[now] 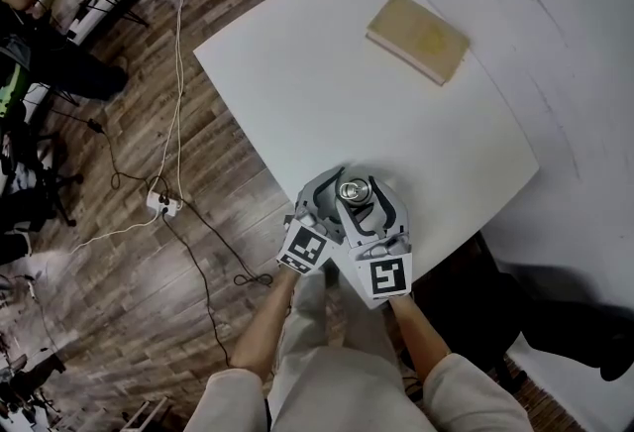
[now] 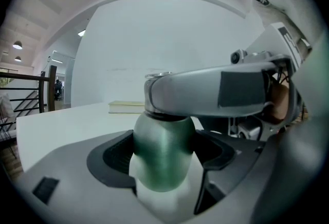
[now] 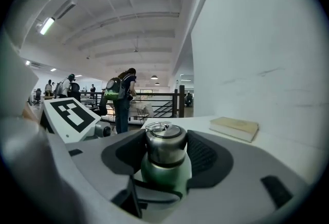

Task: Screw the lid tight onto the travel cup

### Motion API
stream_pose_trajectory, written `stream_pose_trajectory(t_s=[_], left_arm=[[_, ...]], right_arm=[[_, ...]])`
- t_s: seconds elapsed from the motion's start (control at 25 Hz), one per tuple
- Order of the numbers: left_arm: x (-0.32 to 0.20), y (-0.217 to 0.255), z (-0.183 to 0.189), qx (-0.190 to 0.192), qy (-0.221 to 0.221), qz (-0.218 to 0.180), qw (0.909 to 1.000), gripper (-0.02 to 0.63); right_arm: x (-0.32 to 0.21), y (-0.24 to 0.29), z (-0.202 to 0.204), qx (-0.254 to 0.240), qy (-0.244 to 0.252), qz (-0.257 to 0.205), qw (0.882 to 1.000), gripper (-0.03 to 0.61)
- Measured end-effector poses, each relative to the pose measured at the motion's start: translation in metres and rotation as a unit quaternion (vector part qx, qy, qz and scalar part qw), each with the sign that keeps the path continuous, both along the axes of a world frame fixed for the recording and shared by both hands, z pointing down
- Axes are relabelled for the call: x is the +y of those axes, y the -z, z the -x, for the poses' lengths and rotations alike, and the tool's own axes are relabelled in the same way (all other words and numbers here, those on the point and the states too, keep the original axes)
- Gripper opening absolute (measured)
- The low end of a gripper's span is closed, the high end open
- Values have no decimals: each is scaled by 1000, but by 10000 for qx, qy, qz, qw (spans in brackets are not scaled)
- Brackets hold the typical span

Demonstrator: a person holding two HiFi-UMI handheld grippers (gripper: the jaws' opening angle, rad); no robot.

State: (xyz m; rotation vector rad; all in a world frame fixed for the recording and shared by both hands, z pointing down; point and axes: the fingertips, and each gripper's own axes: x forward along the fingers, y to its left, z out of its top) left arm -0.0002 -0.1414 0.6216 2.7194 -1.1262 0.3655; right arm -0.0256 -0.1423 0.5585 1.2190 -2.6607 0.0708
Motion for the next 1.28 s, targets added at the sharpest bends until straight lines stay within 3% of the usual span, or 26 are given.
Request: stream_pose_trajectory(t_s=[0.2,0.28,0.36,0.48,0.72,1.0,1.28], left_arm=[[-1,0,0,4,-5,-1,10000,362],[-1,0,0,1,-6,0,10000,362],[-1,0,-1,1,-8,3,10000,362],[-1,0,0,11,-15,4,10000,362],[-3,0,1,28,-24,20,10000,362],[-2,-1,1,-23,-66,6,10000,362],[-3,-1,-2,-5,-125,2,9999,362]], right_arm=[[1,-1,-2,-306,-180,211,9991,244],[4,0,0,-471,139,357,9982,251],[9,1,3,-533,653,427,9955,307],[11,3,5,-416,1411,387,9884,307],[8,4,12,-206,2541,387,9662,304],[6,-2,23,164,3460,279,9377,293],[12,-6,29,355,4385,418,8970,271]])
